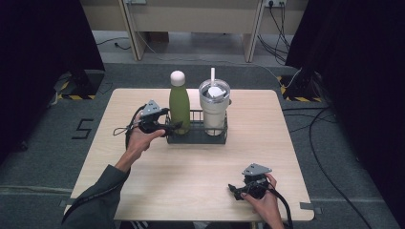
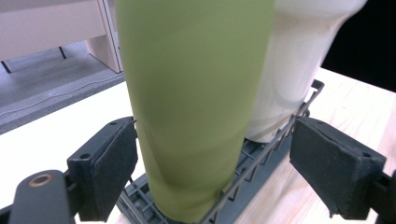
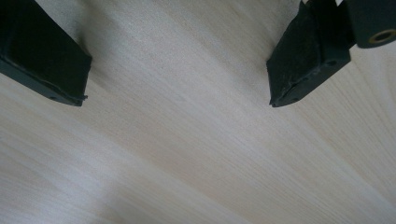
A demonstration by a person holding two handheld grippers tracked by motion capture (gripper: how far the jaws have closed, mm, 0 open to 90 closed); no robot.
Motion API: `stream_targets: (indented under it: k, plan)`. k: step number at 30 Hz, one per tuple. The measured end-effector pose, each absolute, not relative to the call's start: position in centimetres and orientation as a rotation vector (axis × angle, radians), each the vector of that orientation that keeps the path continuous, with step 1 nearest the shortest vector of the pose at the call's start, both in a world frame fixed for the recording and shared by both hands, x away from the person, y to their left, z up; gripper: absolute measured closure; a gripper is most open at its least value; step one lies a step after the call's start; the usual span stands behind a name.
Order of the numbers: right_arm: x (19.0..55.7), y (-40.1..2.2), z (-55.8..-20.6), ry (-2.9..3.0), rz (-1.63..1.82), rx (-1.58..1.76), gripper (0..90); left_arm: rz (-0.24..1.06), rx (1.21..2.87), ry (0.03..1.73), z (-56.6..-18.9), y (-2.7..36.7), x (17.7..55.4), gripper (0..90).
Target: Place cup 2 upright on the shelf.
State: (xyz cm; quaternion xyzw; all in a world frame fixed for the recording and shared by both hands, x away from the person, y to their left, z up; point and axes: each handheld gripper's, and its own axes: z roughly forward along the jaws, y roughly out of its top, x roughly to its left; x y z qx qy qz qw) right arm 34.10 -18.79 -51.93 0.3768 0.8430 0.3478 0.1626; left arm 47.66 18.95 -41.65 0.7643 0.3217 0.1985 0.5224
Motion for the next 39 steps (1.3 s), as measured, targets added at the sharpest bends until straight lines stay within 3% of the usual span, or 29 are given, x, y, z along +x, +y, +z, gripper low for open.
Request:
stream_targets:
  k: [39]
  plan:
    - [34.1,-18.8,-51.9,2.405,0.992,1.079,6.3,0.385,1.812,0.718,-41.7,21.2,41.4,14.9]
